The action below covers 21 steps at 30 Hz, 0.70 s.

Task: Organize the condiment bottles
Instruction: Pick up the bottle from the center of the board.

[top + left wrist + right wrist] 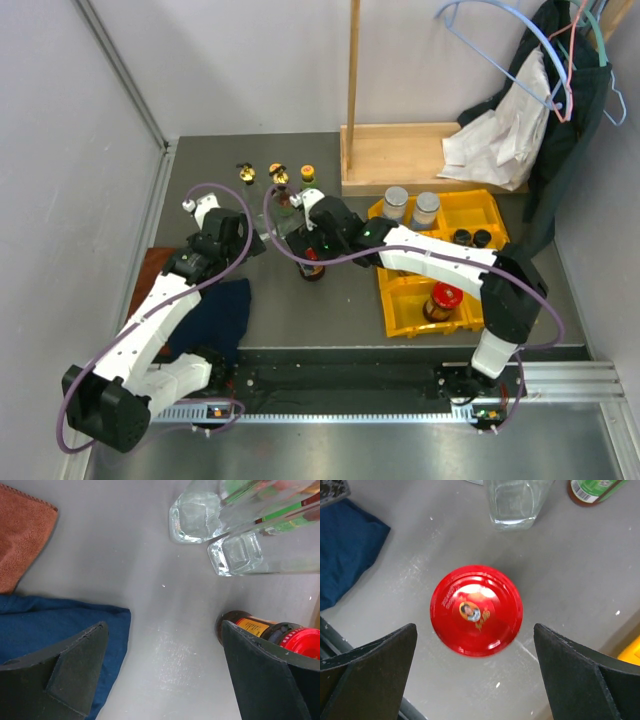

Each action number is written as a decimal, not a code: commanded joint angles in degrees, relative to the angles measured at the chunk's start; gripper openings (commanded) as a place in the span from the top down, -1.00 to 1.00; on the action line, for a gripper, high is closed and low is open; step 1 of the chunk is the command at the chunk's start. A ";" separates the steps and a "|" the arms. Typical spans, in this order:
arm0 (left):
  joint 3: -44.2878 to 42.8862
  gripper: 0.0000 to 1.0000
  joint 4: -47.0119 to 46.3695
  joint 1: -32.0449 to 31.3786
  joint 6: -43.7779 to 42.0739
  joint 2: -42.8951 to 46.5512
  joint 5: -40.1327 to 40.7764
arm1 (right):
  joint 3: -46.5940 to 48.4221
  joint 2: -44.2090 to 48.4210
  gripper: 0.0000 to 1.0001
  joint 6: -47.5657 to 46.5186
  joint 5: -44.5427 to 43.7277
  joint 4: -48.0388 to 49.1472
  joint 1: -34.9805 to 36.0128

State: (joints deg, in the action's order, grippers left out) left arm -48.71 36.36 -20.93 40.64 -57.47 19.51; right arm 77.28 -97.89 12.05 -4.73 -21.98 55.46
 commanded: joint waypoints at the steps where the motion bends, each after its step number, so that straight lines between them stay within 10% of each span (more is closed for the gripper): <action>1: 0.63 -0.98 -2.35 0.45 0.75 1.40 -0.70 | 3.58 -1.95 -0.97 -0.10 -0.45 2.73 0.96; 21: 1.16 -0.98 -2.61 0.98 0.93 1.84 -1.93 | 4.37 -4.86 -0.79 0.25 -0.72 3.43 1.67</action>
State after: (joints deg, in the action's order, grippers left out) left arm -48.16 36.05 -20.29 40.86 -56.97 17.93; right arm 78.13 -101.89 12.19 -4.93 -20.56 56.05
